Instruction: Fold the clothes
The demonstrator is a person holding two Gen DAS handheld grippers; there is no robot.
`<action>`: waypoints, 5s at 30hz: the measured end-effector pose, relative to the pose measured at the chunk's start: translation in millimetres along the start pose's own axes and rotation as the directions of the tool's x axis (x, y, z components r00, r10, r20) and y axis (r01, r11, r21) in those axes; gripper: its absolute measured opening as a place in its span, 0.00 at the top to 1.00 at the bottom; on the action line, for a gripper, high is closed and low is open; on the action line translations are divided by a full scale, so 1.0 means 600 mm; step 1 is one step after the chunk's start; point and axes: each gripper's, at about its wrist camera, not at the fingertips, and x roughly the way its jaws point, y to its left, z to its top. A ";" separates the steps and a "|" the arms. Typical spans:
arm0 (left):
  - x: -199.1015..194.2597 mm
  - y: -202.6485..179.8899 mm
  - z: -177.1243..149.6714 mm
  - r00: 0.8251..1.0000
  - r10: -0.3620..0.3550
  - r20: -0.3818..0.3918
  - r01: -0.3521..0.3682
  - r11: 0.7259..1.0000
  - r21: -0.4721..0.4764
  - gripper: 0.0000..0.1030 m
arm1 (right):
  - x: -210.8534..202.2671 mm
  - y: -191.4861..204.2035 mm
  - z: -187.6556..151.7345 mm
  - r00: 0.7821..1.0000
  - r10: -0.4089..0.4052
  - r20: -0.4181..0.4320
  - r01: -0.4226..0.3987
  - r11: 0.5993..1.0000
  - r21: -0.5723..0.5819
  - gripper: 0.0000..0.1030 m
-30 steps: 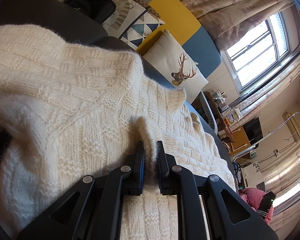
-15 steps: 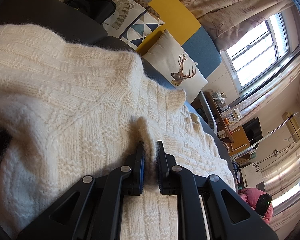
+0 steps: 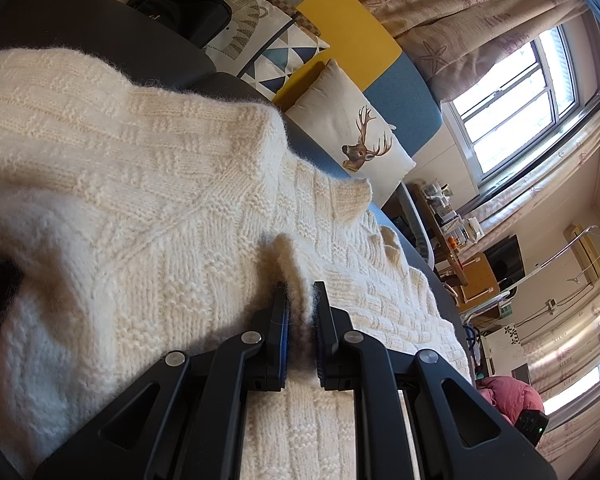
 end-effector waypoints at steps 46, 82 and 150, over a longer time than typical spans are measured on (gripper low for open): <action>0.001 0.000 -0.001 1.000 0.014 0.000 -0.014 1.000 0.009 0.88 | 0.080 0.053 0.161 0.994 -0.075 0.082 0.071 0.996 0.054 0.76; -0.453 0.380 0.114 0.693 0.698 0.180 -0.427 0.599 -0.677 0.46 | 0.206 0.331 0.123 0.981 0.193 -0.020 -0.194 0.965 -0.177 0.76; 0.122 -0.330 -0.115 0.972 0.223 -0.072 -0.145 0.815 0.561 0.75 | 0.087 0.018 0.083 0.894 0.415 0.168 -0.447 0.805 0.390 0.70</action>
